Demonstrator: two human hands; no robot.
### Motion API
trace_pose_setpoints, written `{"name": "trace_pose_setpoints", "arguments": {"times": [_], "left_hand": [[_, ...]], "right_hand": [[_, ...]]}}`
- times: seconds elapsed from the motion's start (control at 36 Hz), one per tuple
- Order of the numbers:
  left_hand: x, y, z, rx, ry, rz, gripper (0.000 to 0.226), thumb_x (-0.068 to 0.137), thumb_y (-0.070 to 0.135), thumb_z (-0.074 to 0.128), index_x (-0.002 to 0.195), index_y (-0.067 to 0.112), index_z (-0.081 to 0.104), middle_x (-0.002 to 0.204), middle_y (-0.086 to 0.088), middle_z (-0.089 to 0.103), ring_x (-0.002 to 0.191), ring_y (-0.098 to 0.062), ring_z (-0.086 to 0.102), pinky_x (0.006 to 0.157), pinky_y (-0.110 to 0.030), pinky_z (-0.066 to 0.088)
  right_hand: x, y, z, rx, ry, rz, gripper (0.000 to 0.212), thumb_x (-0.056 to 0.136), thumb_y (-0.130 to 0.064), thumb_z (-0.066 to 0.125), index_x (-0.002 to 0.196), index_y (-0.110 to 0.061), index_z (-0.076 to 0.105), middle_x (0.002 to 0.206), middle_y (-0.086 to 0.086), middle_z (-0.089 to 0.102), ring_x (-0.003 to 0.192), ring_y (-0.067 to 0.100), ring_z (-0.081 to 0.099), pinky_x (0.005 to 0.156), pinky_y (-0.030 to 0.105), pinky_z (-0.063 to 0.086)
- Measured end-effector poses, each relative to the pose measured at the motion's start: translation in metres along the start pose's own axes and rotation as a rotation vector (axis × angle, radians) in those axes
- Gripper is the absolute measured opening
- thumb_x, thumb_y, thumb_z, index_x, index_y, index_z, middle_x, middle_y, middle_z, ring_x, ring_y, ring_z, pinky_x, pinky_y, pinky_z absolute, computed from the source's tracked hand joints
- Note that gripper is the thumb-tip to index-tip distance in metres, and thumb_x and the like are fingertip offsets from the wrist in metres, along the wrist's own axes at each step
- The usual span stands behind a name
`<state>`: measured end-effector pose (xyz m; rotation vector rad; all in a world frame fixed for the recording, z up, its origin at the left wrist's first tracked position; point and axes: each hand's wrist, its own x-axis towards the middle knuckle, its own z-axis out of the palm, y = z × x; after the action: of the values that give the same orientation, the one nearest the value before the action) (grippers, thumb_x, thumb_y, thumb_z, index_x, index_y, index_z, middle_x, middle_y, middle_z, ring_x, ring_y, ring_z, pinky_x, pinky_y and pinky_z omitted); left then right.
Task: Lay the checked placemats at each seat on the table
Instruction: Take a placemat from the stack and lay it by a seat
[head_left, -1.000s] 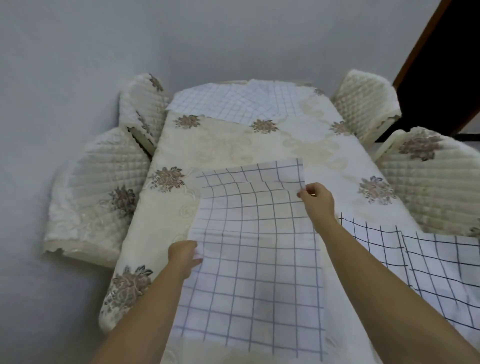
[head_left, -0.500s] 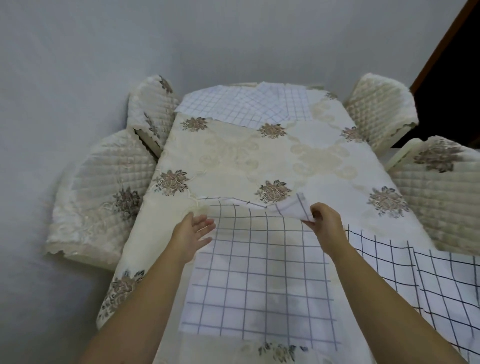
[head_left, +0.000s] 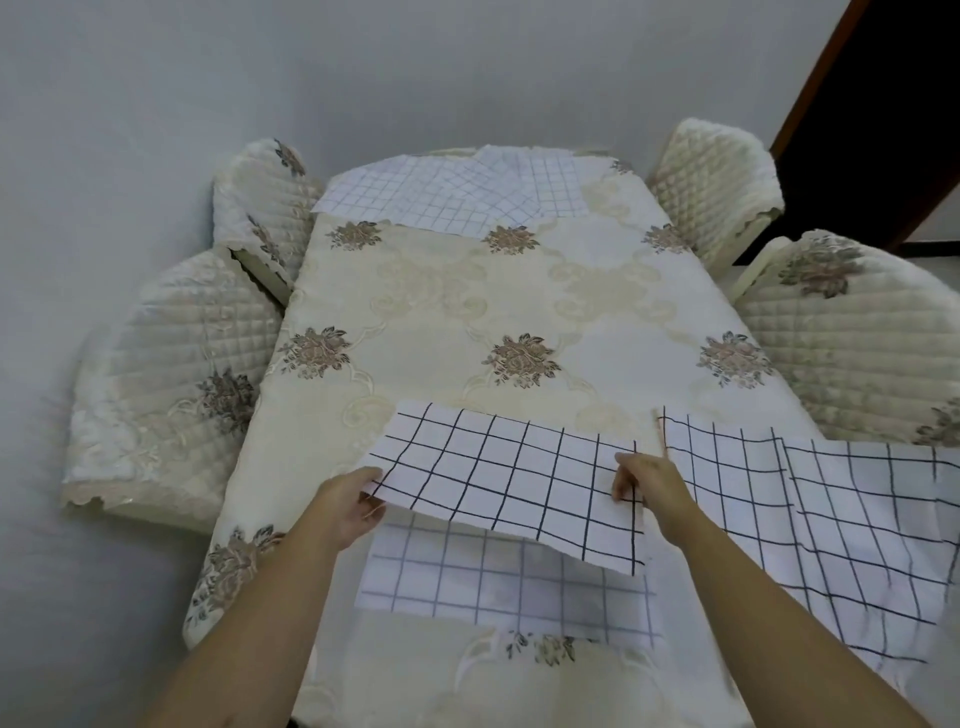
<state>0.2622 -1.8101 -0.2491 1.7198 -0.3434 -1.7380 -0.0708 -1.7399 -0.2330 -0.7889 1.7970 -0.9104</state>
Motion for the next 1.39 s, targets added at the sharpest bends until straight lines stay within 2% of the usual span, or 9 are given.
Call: {"name": "trace_pose_setpoints", "arguments": {"times": [0.17, 0.28, 0.44, 0.78, 0.94, 1.11, 1.22, 1.31, 1.39], "left_hand": [[-0.002, -0.016, -0.014, 0.104, 0.07, 0.016, 0.014, 0.089, 0.0, 0.055, 0.075, 0.005, 0.054, 0.071, -0.011, 0.054, 0.06, -0.018, 0.048, 0.041, -0.016, 0.046], [-0.009, -0.024, -0.018, 0.325, 0.002, 0.028, 0.017, 0.089, 0.0, 0.056, 0.075, 0.009, 0.053, 0.071, -0.009, 0.053, 0.061, -0.02, 0.052, 0.055, -0.025, 0.039], [-0.015, -0.028, -0.03, 0.631, -0.057, -0.033, 0.019, 0.083, 0.003, 0.061, 0.071, 0.012, 0.051, 0.075, -0.007, 0.048, 0.068, -0.023, 0.052, 0.057, -0.025, 0.041], [-0.011, -0.03, -0.031, 1.138, -0.035, 0.128, 0.041, 0.092, 0.029, 0.057, 0.061, 0.011, 0.036, 0.055, -0.004, 0.033, 0.045, -0.015, 0.031, 0.042, -0.02, 0.021], [-0.001, -0.034, -0.035, 1.25, 0.025, 0.263, 0.046, 0.084, 0.01, 0.061, 0.049, 0.013, 0.032, 0.052, -0.003, 0.033, 0.047, -0.013, 0.032, 0.048, -0.026, 0.021], [0.003, -0.036, -0.037, 1.32, 0.029, 0.251, 0.045, 0.081, 0.009, 0.064, 0.046, 0.012, 0.037, 0.05, -0.003, 0.038, 0.053, -0.017, 0.04, 0.05, -0.024, 0.027], [0.004, -0.035, -0.034, 1.413, 0.042, 0.239, 0.039, 0.083, 0.01, 0.061, 0.052, 0.012, 0.038, 0.055, -0.002, 0.041, 0.062, -0.019, 0.044, 0.048, -0.022, 0.028], [0.003, -0.034, -0.03, 1.52, 0.036, 0.235, 0.038, 0.085, 0.013, 0.059, 0.055, 0.012, 0.036, 0.063, -0.008, 0.051, 0.075, -0.023, 0.056, 0.051, -0.024, 0.037], [0.0, -0.032, -0.026, 1.602, 0.051, 0.215, 0.032, 0.087, 0.026, 0.059, 0.064, 0.012, 0.042, 0.085, -0.009, 0.06, 0.097, -0.026, 0.061, 0.062, -0.026, 0.038]], "right_hand": [[-0.009, 0.02, 0.001, -0.033, 0.034, 0.04, 0.027, 0.093, -0.016, 0.051, 0.067, -0.007, 0.055, 0.066, 0.008, 0.056, 0.058, 0.013, 0.046, 0.055, 0.022, 0.033], [-0.01, 0.029, 0.003, -0.092, 0.102, 0.058, 0.007, 0.089, -0.016, 0.058, 0.086, -0.01, 0.055, 0.086, 0.008, 0.056, 0.069, 0.016, 0.048, 0.061, 0.025, 0.037], [-0.015, 0.033, 0.01, -0.116, 0.227, 0.169, 0.049, 0.084, -0.006, 0.06, 0.128, -0.001, 0.039, 0.116, 0.018, 0.051, 0.089, 0.024, 0.047, 0.066, 0.027, 0.039], [-0.024, 0.039, 0.011, -0.269, 0.189, 0.25, 0.048, 0.086, -0.003, 0.054, 0.132, 0.002, 0.039, 0.119, 0.021, 0.051, 0.089, 0.023, 0.043, 0.081, 0.035, 0.043], [-0.023, 0.042, 0.01, -0.298, 0.164, 0.234, 0.046, 0.087, 0.0, 0.05, 0.132, 0.002, 0.04, 0.111, 0.019, 0.053, 0.087, 0.024, 0.047, 0.074, 0.03, 0.04], [-0.021, 0.049, 0.008, -0.317, 0.168, 0.236, 0.01, 0.083, 0.001, 0.05, 0.088, -0.007, 0.049, 0.068, 0.0, 0.038, 0.057, 0.013, 0.035, 0.05, 0.024, 0.028], [-0.019, 0.051, 0.008, -0.336, 0.18, 0.197, 0.03, 0.08, 0.004, 0.048, 0.062, -0.015, 0.032, 0.062, 0.0, 0.03, 0.053, 0.015, 0.027, 0.048, 0.024, 0.021], [-0.019, 0.05, 0.008, -0.351, 0.171, 0.192, 0.025, 0.08, 0.003, 0.049, 0.066, -0.012, 0.035, 0.063, 0.001, 0.032, 0.055, 0.015, 0.029, 0.05, 0.024, 0.023], [-0.022, 0.047, 0.008, -0.345, 0.176, 0.193, 0.016, 0.085, -0.003, 0.054, 0.101, -0.003, 0.049, 0.085, 0.014, 0.052, 0.072, 0.023, 0.047, 0.061, 0.029, 0.039]]}}
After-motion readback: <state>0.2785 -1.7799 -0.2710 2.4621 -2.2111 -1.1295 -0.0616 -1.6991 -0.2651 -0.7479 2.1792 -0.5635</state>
